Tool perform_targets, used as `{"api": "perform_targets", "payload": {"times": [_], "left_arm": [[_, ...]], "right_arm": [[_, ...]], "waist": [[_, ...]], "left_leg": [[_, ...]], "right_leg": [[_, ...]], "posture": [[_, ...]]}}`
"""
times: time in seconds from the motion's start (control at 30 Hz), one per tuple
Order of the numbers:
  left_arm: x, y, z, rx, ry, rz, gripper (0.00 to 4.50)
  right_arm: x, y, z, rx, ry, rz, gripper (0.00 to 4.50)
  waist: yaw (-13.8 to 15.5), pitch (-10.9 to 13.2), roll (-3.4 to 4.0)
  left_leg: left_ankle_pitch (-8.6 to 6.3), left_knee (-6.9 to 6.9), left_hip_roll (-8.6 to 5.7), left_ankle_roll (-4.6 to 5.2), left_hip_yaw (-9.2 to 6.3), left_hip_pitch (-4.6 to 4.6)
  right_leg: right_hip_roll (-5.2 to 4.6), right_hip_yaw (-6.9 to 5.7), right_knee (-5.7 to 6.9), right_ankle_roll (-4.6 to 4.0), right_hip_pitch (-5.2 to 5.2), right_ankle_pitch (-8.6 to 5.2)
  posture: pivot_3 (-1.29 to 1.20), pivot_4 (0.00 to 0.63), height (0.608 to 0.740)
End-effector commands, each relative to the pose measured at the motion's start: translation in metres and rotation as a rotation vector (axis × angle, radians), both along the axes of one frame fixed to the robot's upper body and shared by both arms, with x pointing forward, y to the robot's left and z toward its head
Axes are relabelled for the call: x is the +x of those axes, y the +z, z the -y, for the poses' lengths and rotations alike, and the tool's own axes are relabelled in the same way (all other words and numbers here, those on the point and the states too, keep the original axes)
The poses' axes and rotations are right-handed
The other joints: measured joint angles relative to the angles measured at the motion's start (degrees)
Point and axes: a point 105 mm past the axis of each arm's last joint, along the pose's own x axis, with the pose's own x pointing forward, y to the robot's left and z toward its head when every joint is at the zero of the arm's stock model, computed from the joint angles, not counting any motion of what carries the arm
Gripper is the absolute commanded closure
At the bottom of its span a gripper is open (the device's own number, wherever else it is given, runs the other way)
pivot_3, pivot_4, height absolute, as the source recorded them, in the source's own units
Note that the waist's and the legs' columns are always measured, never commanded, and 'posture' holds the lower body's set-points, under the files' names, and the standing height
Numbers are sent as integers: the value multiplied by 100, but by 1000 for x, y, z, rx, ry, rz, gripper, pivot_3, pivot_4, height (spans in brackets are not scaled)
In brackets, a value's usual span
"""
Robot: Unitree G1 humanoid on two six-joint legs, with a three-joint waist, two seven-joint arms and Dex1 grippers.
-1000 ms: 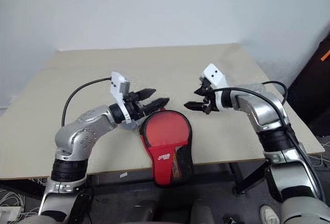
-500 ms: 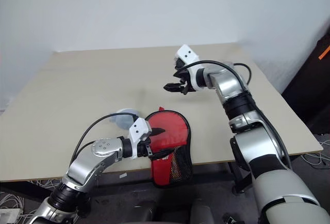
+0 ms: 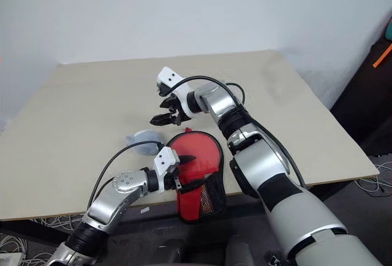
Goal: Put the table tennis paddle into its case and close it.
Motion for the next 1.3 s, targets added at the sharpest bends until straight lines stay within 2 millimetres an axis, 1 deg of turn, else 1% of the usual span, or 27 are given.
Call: {"api": "perform_targets", "payload": {"times": [0.03, 0.17, 0.37, 0.67, 0.87, 1.17, 1.3], "left_arm": [[3, 0, -4, -10, 24, 35, 46], [3, -7, -6, 4, 29, 33, 46], [2, -7, -6, -3, 32, 37, 46], [0, -7, -7, 0, 25, 36, 46], [0, -8, -9, 5, 24, 33, 46], [-3, -11, -9, 9, 26, 26, 46], [-5, -12, -10, 11, 29, 22, 46]], "right_arm": [[-6, 12, -17, 24, 43, 30, 681], [-11, 7, -29, 32, 45, 14, 681], [-17, -11, -44, 18, 16, -11, 681], [-17, -36, -48, -45, -39, 12, 681], [-24, -54, -49, -97, -33, -2, 681], [-36, -68, -53, -127, 15, -30, 681], [-41, -71, -57, -123, 39, -43, 681]], "waist": [[-1, -1, 3], [0, -3, 6], [-7, -9, 15], [-17, -14, 21], [-30, -22, 30], [-40, -34, 41], [-40, -45, 55]], "left_leg": [[0, 0, 0, 0, 0, 1], [0, -1, -1, -1, -1, 0], [1, -2, -2, -2, -1, 3], [4, -8, -3, -5, -1, 6], [4, -11, -3, -6, -2, 7], [5, -13, -2, -6, -4, 10], [5, -14, -2, -6, -4, 11]], "right_leg": [[0, 0, 0, 0, -1, 0], [0, 0, 4, 0, -5, 0], [1, 1, 6, 0, -5, 0], [3, 0, 9, -1, -7, 0], [4, 0, 9, -1, -7, -1], [4, 1, 10, -1, -6, -1], [4, 1, 9, -1, -5, -1]], "posture": [[0, 0, 698], [0, 0, 698], [0, 0, 698], [0, 0, 698], [0, 0, 698], [0, 0, 698], [0, 0, 698]]}}
